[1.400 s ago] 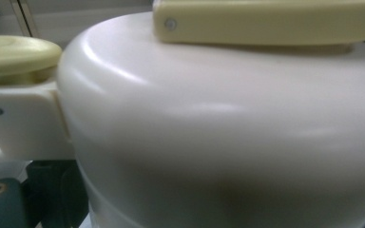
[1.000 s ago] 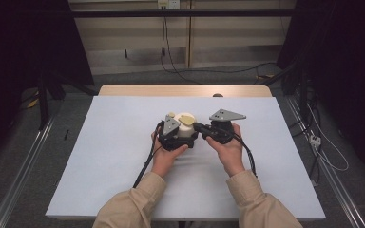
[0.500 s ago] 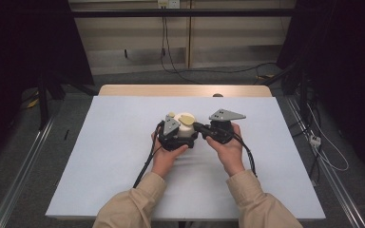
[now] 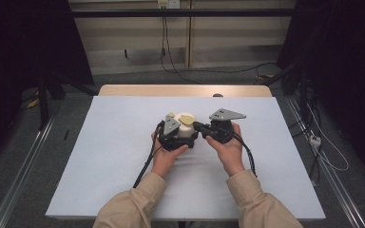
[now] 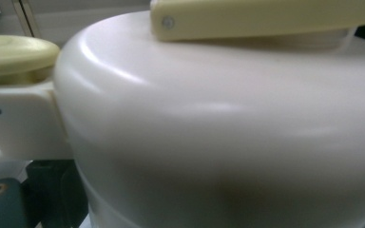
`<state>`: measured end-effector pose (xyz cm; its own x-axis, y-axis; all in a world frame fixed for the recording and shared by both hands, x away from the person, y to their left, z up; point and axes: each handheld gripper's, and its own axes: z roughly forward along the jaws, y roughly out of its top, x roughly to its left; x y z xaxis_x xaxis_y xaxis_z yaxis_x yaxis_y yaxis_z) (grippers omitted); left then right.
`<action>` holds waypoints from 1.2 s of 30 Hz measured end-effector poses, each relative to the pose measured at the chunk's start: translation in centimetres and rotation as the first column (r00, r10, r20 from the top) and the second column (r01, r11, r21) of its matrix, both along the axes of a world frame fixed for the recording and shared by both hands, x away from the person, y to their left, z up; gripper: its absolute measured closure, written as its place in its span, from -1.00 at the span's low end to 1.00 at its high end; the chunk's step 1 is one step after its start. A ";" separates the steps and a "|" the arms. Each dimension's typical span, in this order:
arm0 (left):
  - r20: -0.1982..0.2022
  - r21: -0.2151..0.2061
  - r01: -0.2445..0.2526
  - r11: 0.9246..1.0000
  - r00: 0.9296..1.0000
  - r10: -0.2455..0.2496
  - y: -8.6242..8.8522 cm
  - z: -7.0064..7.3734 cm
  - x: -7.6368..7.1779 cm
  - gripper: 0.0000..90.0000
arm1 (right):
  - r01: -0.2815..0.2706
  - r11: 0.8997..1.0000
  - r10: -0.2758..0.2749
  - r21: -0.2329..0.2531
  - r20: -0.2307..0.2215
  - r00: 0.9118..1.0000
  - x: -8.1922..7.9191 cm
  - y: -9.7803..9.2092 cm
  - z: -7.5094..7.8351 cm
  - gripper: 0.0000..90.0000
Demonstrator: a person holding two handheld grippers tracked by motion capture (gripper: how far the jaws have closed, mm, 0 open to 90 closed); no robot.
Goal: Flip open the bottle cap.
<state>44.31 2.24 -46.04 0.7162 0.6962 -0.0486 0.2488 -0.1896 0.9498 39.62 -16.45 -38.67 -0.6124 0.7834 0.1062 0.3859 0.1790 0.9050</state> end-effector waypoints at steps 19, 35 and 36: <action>0.000 0.000 -0.003 1.000 1.000 0.003 0.0 0.0 0.0 -0.88 | -0.005 1.000 0.005 -0.015 0.022 1.000 0.2 0.5 0.5 1.00; 0.000 -0.001 -0.006 1.000 1.000 0.006 -0.1 0.0 -0.1 -0.88 | -0.011 1.000 0.011 -0.018 0.023 1.000 0.4 1.1 0.7 1.00; 0.000 -0.001 -0.006 1.000 1.000 0.006 -0.1 0.0 -0.1 -0.88 | -0.010 1.000 0.011 -0.017 0.022 1.000 0.4 1.1 0.7 1.00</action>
<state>44.26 2.14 -46.04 0.7122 0.7002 -0.0492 0.2498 -0.1873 0.9500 40.01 -15.35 -38.00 -0.6228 0.7784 0.0789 0.3635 0.1986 0.9102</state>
